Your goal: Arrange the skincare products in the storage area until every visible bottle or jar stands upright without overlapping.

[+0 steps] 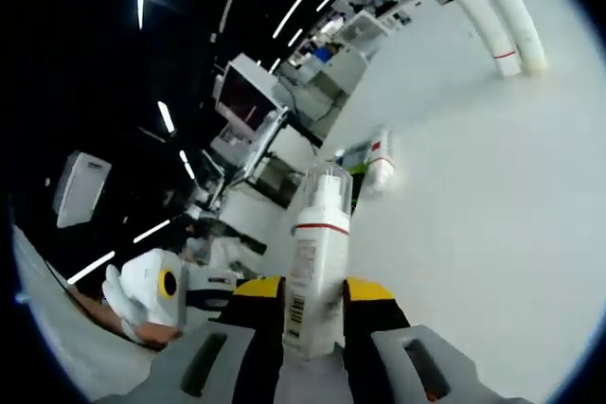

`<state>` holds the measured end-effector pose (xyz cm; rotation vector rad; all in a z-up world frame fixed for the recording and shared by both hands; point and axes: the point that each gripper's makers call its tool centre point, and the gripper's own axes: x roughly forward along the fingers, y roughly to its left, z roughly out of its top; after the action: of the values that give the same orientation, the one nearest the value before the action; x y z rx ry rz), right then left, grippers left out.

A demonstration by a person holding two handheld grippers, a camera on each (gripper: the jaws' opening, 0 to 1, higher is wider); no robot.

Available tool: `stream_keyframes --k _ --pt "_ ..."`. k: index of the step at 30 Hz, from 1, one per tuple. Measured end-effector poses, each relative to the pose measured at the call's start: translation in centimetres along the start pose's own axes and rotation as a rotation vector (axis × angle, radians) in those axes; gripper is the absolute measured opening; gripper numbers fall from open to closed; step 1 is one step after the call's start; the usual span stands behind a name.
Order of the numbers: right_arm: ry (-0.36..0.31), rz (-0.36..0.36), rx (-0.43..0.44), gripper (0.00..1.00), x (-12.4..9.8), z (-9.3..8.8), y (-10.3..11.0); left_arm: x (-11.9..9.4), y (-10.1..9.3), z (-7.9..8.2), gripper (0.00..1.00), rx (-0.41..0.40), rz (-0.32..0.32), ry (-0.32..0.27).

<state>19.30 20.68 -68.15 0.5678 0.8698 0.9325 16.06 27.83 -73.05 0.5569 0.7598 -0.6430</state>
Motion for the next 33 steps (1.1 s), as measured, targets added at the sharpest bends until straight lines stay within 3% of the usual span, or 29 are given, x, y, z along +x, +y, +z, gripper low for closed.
stream_keyframes --k 6,9,11,13,17,19,22,27,33 --pt "-0.093 0.061 0.032 0.18 -0.8 0.9 1.4 -0.5 -0.5 1.0 0.06 -0.023 -0.048 -0.043" --pt "-0.128 0.077 0.038 0.18 -1.4 1.4 1.8 -1.5 0.0 2.6 0.06 0.0 -0.029 -0.127" --pt "-0.139 0.084 0.036 0.18 -1.8 1.8 2.0 -2.5 0.3 3.9 0.07 -0.129 -0.036 -0.18" --pt "-0.18 0.103 0.041 0.18 -2.4 2.7 2.2 -3.5 0.3 5.9 0.11 -0.243 -0.068 -0.269" --pt "-0.246 0.138 0.06 0.18 -3.2 4.0 2.9 -4.6 -1.1 8.7 0.22 -0.493 -0.22 -0.388" --pt "-0.267 0.161 0.077 0.18 -3.5 4.2 3.4 -4.8 -2.2 9.0 0.28 -0.574 -0.311 -0.388" --pt "-0.282 0.205 0.088 0.18 -3.7 4.3 4.2 -4.9 -2.9 9.5 0.33 -0.554 -0.343 -0.405" --pt "-0.278 0.25 0.069 0.18 -3.8 4.1 5.1 -6.1 -4.0 11.4 0.33 -0.65 -0.504 -0.481" --pt "-0.223 0.297 0.047 0.18 -3.4 3.1 6.5 -7.2 -4.1 12.5 0.29 -0.768 -0.63 -0.543"
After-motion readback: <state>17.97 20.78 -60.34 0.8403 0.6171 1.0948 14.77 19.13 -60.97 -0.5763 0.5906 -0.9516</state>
